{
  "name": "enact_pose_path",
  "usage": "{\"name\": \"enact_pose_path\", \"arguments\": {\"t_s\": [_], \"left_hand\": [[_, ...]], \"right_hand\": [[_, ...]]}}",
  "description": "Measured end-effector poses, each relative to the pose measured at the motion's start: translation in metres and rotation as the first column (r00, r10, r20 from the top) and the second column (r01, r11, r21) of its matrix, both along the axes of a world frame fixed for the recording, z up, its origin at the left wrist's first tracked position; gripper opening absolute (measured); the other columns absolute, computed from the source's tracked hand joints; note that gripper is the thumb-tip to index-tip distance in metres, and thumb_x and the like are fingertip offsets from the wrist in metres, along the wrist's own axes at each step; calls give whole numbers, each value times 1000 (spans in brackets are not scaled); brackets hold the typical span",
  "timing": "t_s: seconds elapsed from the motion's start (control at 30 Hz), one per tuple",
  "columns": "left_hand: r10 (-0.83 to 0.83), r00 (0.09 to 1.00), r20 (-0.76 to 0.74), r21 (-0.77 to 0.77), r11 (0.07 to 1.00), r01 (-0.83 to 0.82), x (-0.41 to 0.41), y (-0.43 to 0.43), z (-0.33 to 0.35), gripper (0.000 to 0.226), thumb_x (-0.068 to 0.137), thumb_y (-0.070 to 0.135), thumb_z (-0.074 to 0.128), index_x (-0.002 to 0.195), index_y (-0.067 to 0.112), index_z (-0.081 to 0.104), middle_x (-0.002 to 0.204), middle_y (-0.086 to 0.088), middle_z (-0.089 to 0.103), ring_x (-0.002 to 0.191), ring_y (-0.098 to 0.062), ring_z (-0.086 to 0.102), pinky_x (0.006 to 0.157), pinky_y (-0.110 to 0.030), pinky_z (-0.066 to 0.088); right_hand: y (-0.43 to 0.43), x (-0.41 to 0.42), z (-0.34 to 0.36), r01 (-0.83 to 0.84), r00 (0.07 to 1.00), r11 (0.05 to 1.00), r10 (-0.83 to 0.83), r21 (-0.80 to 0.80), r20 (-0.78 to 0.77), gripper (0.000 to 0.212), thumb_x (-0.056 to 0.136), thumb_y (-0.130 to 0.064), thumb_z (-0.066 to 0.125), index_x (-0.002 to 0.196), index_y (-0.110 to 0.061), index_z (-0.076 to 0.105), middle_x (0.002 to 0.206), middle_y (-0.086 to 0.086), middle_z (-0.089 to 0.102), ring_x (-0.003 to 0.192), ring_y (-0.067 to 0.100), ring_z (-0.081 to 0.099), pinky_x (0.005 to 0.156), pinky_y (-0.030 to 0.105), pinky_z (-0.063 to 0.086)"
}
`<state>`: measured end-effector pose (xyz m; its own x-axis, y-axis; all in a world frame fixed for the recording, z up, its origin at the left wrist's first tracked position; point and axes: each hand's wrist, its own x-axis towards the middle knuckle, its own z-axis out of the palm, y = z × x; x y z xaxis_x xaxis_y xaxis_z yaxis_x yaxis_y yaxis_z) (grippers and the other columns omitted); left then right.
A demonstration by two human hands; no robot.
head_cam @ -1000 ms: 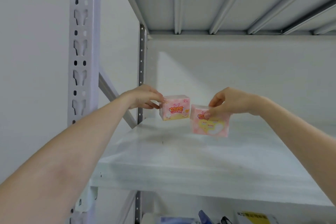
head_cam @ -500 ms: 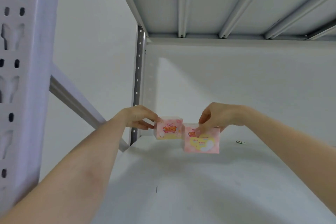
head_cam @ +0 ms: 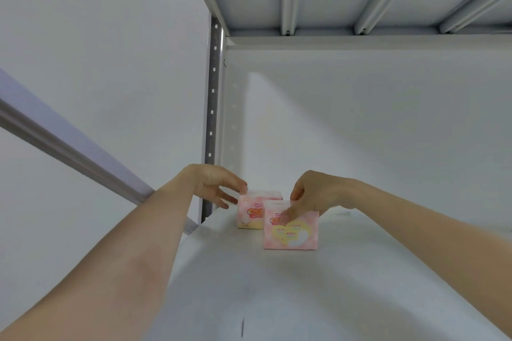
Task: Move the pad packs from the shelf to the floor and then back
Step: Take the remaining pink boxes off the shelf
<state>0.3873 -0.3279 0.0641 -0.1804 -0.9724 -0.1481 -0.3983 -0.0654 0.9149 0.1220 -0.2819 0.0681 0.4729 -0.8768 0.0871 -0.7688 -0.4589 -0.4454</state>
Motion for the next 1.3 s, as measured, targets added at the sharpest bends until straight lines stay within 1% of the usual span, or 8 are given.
{"name": "enact_pose_path", "arguments": {"t_s": [0.2, 0.37, 0.5, 0.57, 0.67, 0.87, 1.1, 1.3], "left_hand": [[47, 999, -18, 4, 999, -47, 1, -7, 0, 31, 83, 10, 74, 113, 3, 66, 120, -10, 66, 108, -34, 66, 93, -46, 54], [16, 1000, -14, 16, 1000, -16, -2, -10, -6, 29, 85, 5, 71, 114, 3, 66, 120, -9, 67, 104, -31, 69, 87, -42, 57], [21, 999, -31, -8, 1000, -22, -3, -8, -7, 36, 87, 3, 68, 122, 2, 62, 125, -9, 63, 108, -31, 67, 90, -38, 56], [19, 999, -38, -6, 1000, -20, -5, -5, -6, 38, 88, 3, 67, 125, 1, 60, 126, -10, 63, 108, -31, 67, 85, -35, 58], [15, 999, -40, -1, 1000, -15, -8, -1, -6, 39, 89, 3, 66, 128, 2, 59, 128, -11, 62, 109, -30, 66, 80, -34, 60], [21, 998, -59, -6, 1000, -21, -10, 6, -8, 37, 90, 1, 63, 127, 1, 57, 125, -13, 64, 107, -29, 67, 77, -36, 60], [83, 997, 1, -71, 994, -83, -6, 13, -14, 28, 90, 13, 67, 114, 0, 66, 117, -15, 68, 90, -24, 71, 81, -35, 59], [171, 985, 3, -137, 976, -169, -5, 38, -12, 36, 90, 29, 67, 116, 4, 63, 113, -13, 66, 96, -28, 66, 97, -43, 52]], "right_hand": [[-10, 10, -4, 32, 998, 998, -35, 56, 60, 62, 39, -52, 93, 72, -15, 56, 68, -4, 67, 73, 15, 71, 78, 28, 58], [-9, 24, -11, 51, 987, 997, -60, 66, 152, 125, 25, -57, 90, 123, 8, 48, 101, 5, 70, 90, 13, 71, 93, 39, 54], [-8, 34, -14, 36, 981, 998, -45, 52, 189, 93, 42, -48, 93, 113, 0, 57, 91, 2, 68, 87, 16, 70, 84, 33, 59], [-6, 37, -16, 33, 981, 999, -40, 37, 191, 61, 45, -45, 94, 84, -11, 61, 77, 2, 64, 83, 21, 70, 83, 36, 59], [-3, 41, -19, 66, 979, 998, -68, 18, 194, 59, 46, -46, 93, 66, -13, 49, 66, -2, 53, 73, 18, 62, 78, 30, 58], [0, 47, -24, 145, 974, 988, -133, -54, 182, 58, 50, -52, 90, 65, -13, 50, 60, -3, 50, 60, 14, 54, 50, 21, 38], [9, 45, -25, 136, 978, 990, -127, -40, 166, 55, 56, -46, 90, 74, -11, 52, 71, -2, 53, 65, 14, 58, 53, 21, 47], [33, 35, -19, 154, 986, 987, -150, -49, 80, 64, 66, -41, 86, 105, -5, 51, 106, 3, 51, 98, 20, 57, 78, 35, 59]]}}
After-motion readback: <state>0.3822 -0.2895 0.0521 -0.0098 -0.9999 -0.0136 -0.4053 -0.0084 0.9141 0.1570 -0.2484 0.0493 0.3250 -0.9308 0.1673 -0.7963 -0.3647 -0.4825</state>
